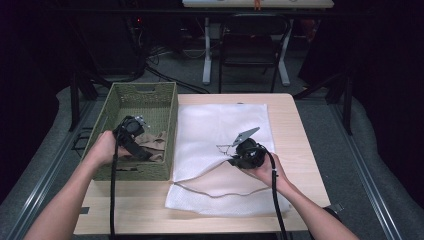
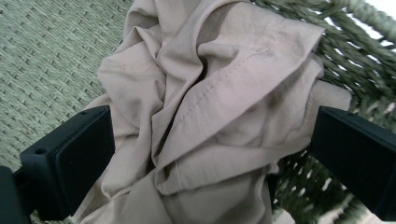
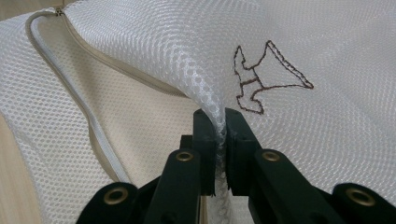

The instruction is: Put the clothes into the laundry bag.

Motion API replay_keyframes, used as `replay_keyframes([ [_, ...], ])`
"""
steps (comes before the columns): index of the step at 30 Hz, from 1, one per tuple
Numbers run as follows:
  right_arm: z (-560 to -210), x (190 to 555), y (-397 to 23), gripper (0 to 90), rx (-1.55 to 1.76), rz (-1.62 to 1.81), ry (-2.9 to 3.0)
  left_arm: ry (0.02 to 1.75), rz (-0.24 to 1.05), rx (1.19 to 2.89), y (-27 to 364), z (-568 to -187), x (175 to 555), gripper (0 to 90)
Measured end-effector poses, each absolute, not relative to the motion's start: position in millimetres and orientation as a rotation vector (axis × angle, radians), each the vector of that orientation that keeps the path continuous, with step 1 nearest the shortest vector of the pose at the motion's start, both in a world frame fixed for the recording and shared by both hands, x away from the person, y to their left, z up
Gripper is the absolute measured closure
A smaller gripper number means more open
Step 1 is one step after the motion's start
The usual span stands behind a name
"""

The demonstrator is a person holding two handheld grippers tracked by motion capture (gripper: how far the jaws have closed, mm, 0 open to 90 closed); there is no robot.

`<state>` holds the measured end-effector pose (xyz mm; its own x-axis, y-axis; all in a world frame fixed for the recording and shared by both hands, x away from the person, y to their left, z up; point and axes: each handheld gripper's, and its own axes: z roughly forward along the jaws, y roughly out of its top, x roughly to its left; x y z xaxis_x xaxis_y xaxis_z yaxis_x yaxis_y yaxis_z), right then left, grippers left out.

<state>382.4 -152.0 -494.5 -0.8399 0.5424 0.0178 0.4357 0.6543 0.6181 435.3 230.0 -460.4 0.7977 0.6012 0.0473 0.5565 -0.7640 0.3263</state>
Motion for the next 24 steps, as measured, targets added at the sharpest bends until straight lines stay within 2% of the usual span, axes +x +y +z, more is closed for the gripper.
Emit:
replay_keyframes([
  [19,-494,382,-153,84.5,0.82,0.946,2.697,0.942,0.121,2.806,225,-494,454,0.3],
  [24,-495,382,-153,84.5,0.805,0.937,2.704,0.944,0.07,2.812,226,-496,457,5.0],
])
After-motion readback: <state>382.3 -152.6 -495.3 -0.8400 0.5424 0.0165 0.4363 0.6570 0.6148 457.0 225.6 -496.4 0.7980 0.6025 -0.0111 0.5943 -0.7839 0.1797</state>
